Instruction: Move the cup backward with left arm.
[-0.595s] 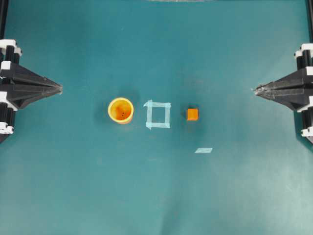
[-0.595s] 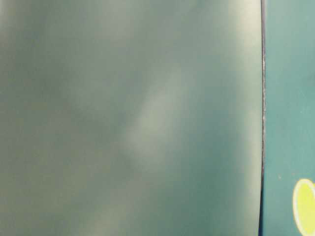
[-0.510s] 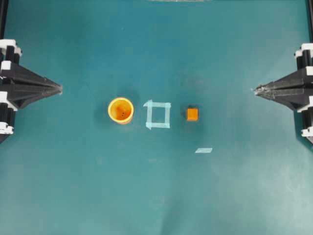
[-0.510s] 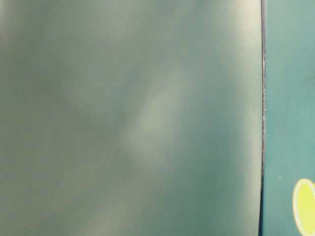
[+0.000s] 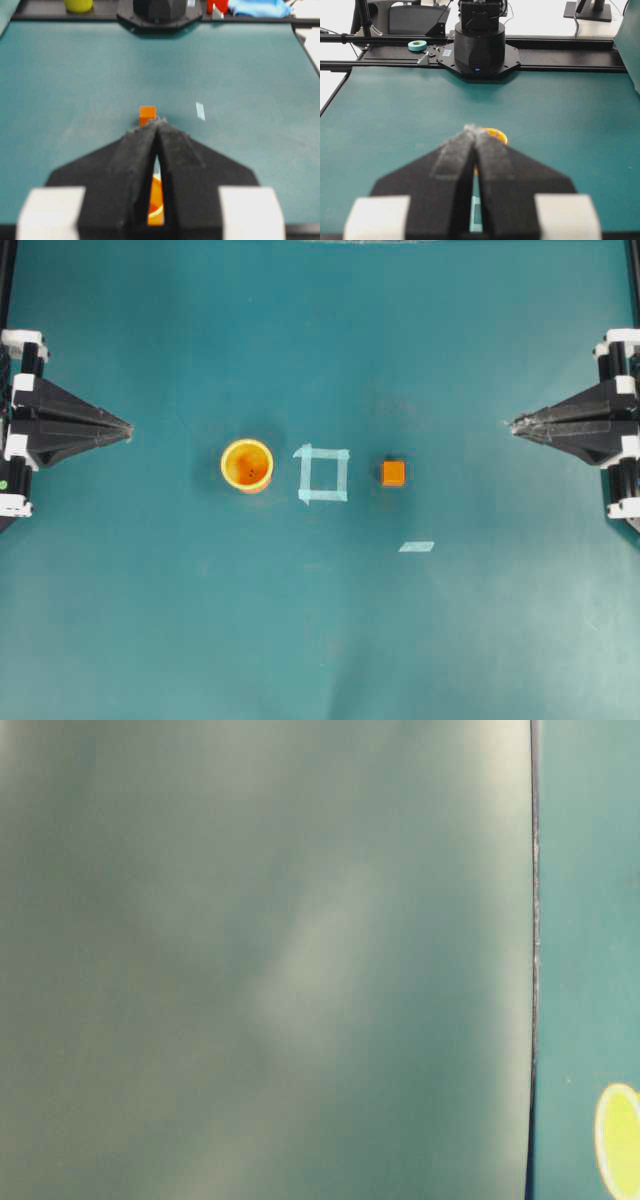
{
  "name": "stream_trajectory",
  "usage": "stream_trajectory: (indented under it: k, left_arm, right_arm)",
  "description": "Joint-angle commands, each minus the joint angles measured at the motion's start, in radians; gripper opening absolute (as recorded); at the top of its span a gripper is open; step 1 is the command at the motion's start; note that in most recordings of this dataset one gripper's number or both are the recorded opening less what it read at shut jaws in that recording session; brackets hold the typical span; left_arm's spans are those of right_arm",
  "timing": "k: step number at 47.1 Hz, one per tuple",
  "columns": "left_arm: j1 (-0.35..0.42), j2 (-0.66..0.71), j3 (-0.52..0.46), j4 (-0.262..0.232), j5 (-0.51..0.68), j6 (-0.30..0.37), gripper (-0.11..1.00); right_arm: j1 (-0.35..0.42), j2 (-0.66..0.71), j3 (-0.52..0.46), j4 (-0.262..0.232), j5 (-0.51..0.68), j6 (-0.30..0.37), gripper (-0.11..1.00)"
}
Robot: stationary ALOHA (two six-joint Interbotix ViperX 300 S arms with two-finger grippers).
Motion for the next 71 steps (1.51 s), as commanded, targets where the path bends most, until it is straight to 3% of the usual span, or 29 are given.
stream_trajectory:
  k: [1,11,23,25,34,51,62,71]
  left_arm:
    - [-0.003,0.009,-0.009,0.000,0.009,0.000,0.00]
    - [-0.005,0.009,-0.009,0.000,0.020,0.000,0.06]
    - [0.005,0.009,-0.011,0.000,0.020,-0.014,0.54]
    - [0.009,0.009,-0.011,0.000,0.018,-0.015,0.57]
    - [0.028,0.029,-0.008,0.000,0.018,-0.018,0.59]
    - [0.028,0.236,-0.023,0.000,0.020,-0.017,0.84]
    - [0.040,0.393,-0.051,0.003,-0.002,0.011,0.84]
    - [0.051,0.505,-0.040,0.006,-0.101,0.023,0.84]
  right_arm:
    - [-0.003,0.005,-0.029,0.000,-0.011,-0.002,0.00]
    - [-0.003,0.005,-0.029,0.000,-0.011,-0.002,0.00]
    - [-0.003,0.005,-0.029,0.000,-0.011,0.000,0.00]
    - [-0.003,0.003,-0.029,0.000,-0.012,0.000,0.00]
    - [-0.003,0.005,-0.029,0.000,-0.012,-0.002,0.00]
    - [-0.003,0.003,-0.031,0.000,-0.012,0.000,0.00]
    - [-0.003,0.002,-0.032,0.000,-0.012,0.002,0.00]
    - [-0.003,0.002,-0.035,0.002,-0.012,0.003,0.00]
